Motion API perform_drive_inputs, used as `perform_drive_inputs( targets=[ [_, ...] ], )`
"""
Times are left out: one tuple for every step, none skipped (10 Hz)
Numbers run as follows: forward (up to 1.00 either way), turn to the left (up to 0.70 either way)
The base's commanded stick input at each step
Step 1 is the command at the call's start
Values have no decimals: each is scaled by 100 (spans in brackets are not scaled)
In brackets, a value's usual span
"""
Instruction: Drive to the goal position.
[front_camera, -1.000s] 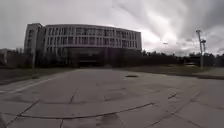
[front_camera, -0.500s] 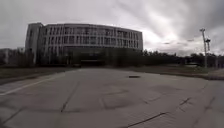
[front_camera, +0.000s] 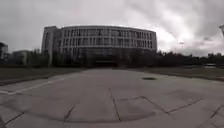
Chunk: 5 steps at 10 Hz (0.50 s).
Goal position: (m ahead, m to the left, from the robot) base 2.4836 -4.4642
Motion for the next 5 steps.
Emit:
perform_drive_inputs(
  targets=[
    [70, 0],
    [70, 0],
    [70, 0],
    [70, 0],
    [70, 0]
  ],
)
